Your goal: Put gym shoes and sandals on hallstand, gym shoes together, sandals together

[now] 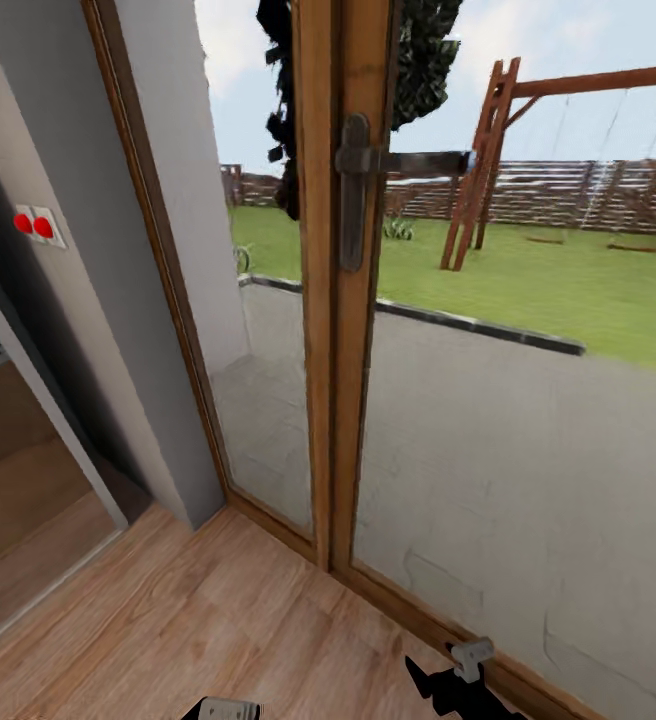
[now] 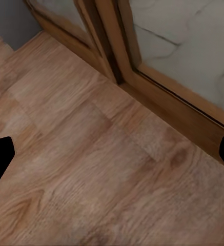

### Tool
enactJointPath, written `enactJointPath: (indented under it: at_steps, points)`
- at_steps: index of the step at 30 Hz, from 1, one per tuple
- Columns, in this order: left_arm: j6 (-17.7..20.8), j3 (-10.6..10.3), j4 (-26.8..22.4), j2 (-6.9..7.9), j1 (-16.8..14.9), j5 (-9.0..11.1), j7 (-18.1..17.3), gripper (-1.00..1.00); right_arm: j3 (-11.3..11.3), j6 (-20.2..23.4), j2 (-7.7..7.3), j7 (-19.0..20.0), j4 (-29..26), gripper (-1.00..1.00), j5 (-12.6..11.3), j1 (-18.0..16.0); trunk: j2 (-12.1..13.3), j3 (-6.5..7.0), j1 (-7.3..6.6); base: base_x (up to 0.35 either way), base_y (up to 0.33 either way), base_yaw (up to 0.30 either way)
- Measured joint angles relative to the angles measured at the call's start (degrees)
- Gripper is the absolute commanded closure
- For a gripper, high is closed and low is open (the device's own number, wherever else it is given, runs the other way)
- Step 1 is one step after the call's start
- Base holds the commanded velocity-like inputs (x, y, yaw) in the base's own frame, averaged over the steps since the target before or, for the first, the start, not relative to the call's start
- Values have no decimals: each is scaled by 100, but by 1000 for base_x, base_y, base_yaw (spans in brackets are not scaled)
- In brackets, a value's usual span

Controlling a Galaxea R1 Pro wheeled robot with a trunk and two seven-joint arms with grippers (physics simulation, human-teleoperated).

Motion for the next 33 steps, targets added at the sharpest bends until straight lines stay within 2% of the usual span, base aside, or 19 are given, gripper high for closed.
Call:
enactJointPath:
  at_steps: [33]
  points:
    - [0,-2,4,0,0,0,0,-100,4,0,1,0,0,-100,0,0,0,0,0,0,0,284]
